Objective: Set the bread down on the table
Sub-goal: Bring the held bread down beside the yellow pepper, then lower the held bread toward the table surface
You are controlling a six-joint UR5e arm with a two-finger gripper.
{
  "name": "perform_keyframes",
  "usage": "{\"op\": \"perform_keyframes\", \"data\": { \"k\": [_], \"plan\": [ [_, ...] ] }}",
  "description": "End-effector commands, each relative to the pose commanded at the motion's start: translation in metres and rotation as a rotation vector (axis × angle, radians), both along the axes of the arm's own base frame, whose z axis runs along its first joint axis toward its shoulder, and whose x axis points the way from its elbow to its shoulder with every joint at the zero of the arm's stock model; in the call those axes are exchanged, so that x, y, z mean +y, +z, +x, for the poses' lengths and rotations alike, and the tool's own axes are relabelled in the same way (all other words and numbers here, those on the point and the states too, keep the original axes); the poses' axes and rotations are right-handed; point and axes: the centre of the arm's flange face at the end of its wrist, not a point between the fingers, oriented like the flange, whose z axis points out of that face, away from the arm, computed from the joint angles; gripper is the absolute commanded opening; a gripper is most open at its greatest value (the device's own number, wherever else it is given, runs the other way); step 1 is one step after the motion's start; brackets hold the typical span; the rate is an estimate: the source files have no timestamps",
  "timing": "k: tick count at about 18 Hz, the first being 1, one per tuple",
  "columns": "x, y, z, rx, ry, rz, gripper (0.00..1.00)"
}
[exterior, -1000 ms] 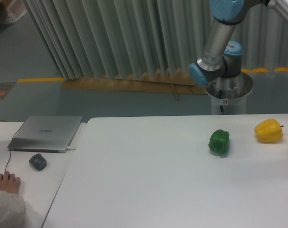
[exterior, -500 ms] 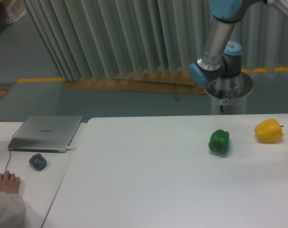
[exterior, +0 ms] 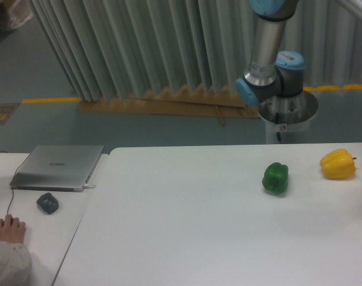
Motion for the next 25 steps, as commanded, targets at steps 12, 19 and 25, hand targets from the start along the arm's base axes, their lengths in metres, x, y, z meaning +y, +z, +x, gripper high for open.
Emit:
{"op": "perform_keyframes", "data": {
  "k": [12,19,25],
  "plan": [
    [0.082,-0.038,0.057,-0.01,0.067,0.005,0.1],
    [0.081,-0.036,0.057,-0.005,0.066,0.003,0.1],
    [0.081,-0.044,0.059,-0.013,0.064,-0.006,0.2]
  ]
}}
